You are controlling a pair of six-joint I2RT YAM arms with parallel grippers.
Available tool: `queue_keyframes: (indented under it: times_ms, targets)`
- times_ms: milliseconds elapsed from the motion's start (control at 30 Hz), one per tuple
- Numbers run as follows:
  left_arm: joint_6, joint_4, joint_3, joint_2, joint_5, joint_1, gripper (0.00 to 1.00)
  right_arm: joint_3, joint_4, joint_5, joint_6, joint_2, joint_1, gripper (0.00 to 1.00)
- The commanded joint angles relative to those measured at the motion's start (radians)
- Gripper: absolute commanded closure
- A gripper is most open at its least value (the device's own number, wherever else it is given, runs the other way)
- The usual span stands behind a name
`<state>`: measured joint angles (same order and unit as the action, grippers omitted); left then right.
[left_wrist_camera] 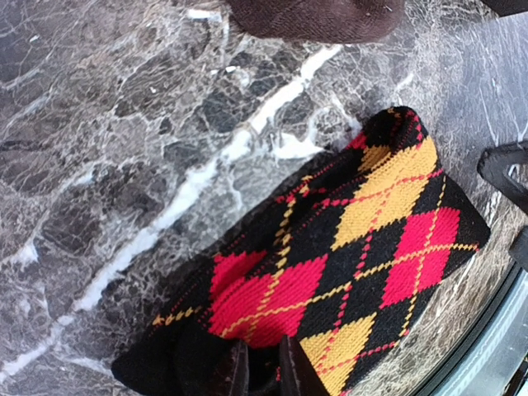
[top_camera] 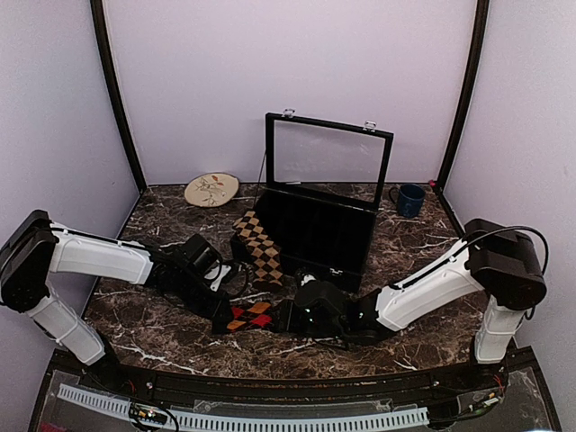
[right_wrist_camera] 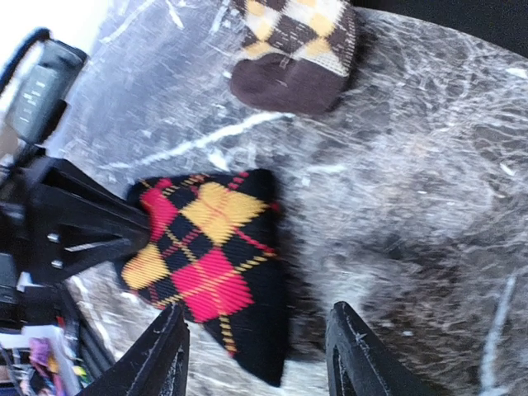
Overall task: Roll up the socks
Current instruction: Pick up the sock from the center of the board.
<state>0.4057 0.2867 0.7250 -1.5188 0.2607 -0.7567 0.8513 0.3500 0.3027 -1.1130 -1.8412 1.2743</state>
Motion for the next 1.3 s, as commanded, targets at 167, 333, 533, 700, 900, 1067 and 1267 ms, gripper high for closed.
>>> queue_keyframes:
  times_ms: [167,333,533,700,900,1067,1267]
  targets:
    - [0.095,0.071,-0.003,-0.044,-0.021,-0.005,0.84,-0.026,0.141,0.031,-0.145,-0.018,0.035,0.47]
    - [0.134,0.066,-0.008,-0.051,-0.006,-0.005,0.85,-0.048,0.148,0.061,-0.194,-0.022,0.059,0.48]
    - [0.144,0.074,-0.016,-0.061,-0.002,-0.005,0.85,-0.055,0.171,0.094,-0.235,-0.047,0.077,0.48]
    - [0.143,0.084,-0.022,-0.064,-0.001,-0.004,0.86,-0.058,0.196,0.109,-0.271,-0.073,0.085,0.48]
    - [0.14,0.094,-0.024,-0.06,0.005,-0.005,0.87,-0.06,0.248,0.124,-0.314,-0.111,0.089,0.49]
    - [0.141,0.094,-0.027,-0.062,0.012,-0.005,0.87,-0.027,0.241,0.129,-0.335,-0.145,0.101,0.52]
    - [0.143,0.085,-0.037,-0.059,0.024,-0.004,0.88,-0.008,0.23,0.144,-0.386,-0.172,0.112,0.61]
